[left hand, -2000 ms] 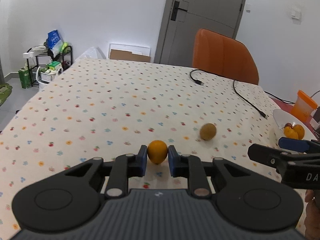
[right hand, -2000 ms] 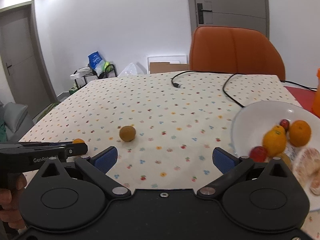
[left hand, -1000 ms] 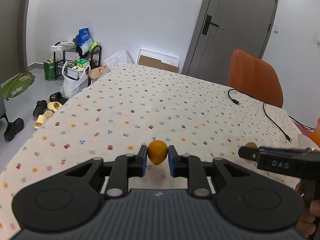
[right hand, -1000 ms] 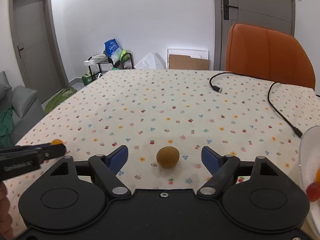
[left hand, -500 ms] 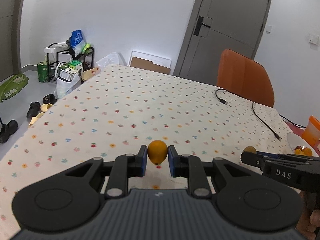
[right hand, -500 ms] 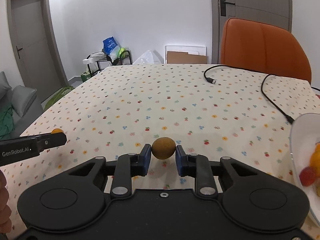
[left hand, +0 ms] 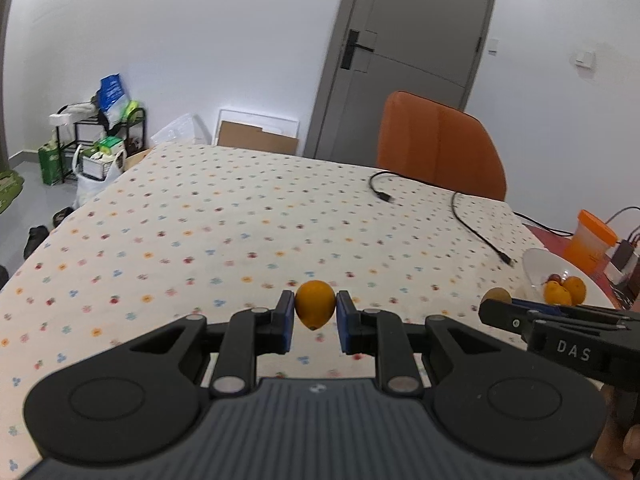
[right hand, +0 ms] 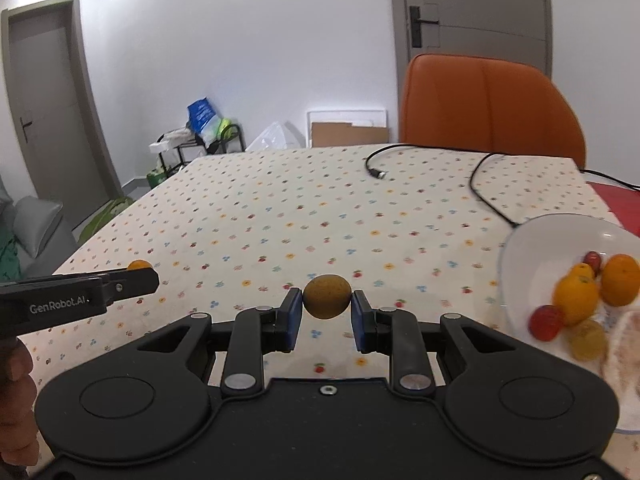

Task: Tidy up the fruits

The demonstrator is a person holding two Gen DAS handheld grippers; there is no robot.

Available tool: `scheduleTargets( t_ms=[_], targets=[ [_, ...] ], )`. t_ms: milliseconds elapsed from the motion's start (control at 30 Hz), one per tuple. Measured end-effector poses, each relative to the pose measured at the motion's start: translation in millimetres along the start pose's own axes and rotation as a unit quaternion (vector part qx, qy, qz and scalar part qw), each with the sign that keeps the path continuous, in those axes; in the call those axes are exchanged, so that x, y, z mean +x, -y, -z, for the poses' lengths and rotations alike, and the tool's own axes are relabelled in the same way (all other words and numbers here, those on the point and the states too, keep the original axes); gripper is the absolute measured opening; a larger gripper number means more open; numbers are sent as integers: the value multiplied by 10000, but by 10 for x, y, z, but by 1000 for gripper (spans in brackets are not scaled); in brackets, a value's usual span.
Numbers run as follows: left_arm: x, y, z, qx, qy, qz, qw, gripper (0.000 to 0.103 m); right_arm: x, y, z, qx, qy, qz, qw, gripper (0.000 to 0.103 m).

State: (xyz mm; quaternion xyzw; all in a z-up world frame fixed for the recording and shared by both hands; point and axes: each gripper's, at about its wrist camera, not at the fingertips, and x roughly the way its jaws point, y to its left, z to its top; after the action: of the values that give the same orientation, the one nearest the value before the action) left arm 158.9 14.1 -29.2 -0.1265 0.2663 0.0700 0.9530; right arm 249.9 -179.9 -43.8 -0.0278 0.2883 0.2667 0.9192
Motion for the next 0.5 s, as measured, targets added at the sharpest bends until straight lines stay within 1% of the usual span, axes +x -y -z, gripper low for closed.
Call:
scheduleTargets(
  t_ms=[267,500],
  targets=[
    [6,282,-18,187,47,208,9996,21,-253,285,44,172,188,226,9994,25],
    [47,539,-28,339,26,492,9982,21,-433,541,101,354,319,531,9975,25]
  ],
)
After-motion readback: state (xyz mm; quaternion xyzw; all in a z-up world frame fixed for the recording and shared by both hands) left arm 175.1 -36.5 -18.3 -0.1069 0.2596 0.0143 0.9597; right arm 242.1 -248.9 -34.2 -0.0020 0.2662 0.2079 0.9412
